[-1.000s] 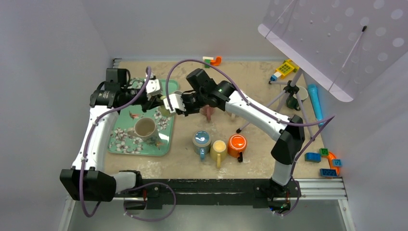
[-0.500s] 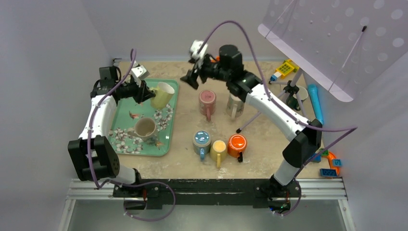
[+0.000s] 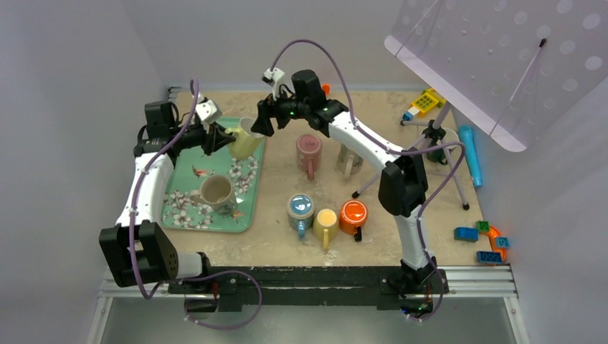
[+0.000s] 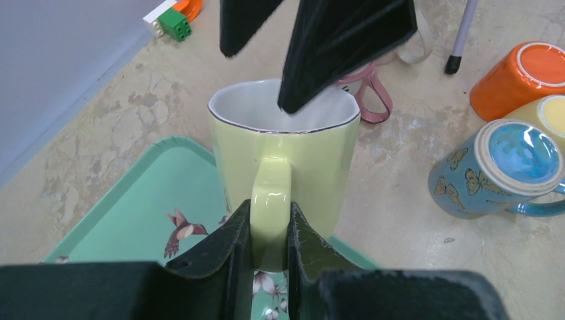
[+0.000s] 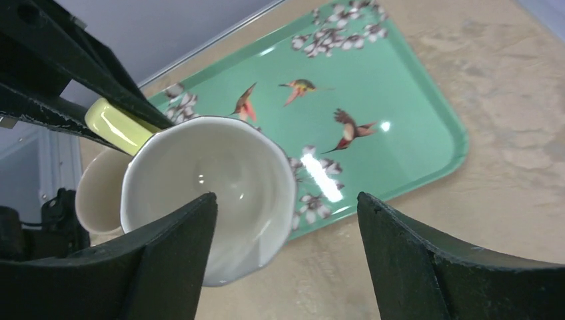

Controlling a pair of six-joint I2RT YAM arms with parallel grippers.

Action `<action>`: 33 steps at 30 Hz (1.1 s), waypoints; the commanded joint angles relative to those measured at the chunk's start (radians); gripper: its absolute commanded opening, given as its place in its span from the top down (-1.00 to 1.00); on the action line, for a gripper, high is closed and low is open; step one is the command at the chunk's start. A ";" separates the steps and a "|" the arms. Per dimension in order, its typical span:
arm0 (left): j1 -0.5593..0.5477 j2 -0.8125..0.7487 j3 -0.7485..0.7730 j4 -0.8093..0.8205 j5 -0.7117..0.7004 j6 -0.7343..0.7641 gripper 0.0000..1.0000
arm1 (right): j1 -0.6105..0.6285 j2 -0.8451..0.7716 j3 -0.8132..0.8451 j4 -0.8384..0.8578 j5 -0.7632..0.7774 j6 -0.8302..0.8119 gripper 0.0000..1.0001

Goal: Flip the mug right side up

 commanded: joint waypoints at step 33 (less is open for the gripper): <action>0.059 0.072 0.070 0.056 -0.259 -0.105 -1.00 | 0.117 0.353 0.456 -0.010 0.545 -0.023 1.00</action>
